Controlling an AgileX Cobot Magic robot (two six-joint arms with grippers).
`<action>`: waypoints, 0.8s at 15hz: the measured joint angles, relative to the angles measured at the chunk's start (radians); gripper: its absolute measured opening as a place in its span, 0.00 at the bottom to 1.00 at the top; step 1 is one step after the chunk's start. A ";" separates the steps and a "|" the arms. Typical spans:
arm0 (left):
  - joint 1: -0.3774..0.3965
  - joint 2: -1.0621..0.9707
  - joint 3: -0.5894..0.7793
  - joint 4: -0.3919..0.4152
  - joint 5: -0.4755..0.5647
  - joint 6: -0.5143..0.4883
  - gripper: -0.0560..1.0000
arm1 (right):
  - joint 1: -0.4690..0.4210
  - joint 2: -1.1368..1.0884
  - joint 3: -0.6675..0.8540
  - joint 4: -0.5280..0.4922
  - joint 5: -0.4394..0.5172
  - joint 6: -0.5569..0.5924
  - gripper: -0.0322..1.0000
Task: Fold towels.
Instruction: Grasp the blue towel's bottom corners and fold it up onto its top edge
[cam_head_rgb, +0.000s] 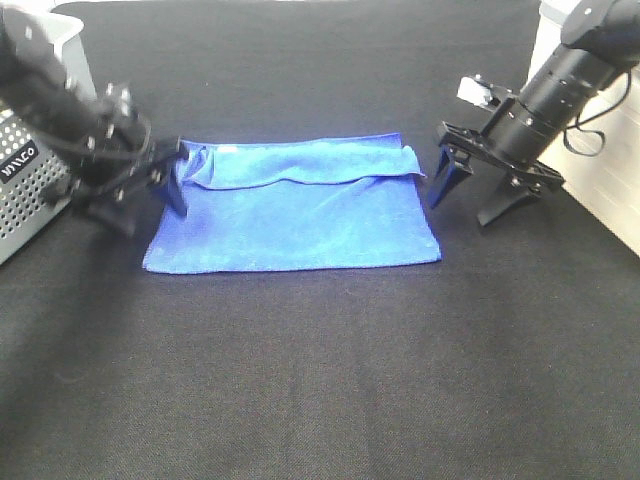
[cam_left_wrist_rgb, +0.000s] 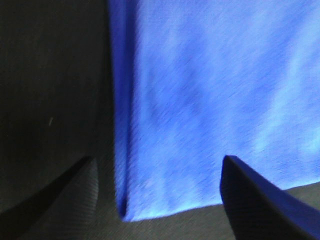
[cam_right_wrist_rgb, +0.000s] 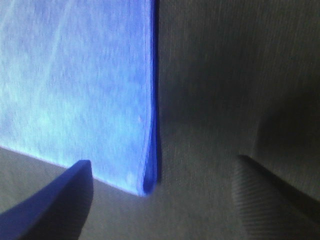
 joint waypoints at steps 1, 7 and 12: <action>0.000 -0.004 0.052 0.006 -0.021 -0.018 0.68 | 0.001 -0.013 0.032 0.004 -0.017 -0.024 0.73; -0.014 -0.004 0.095 0.002 -0.108 -0.025 0.68 | 0.001 0.008 0.081 0.095 -0.101 -0.079 0.73; -0.034 0.027 0.095 -0.046 -0.116 -0.030 0.67 | 0.005 0.038 0.078 0.128 -0.101 -0.105 0.70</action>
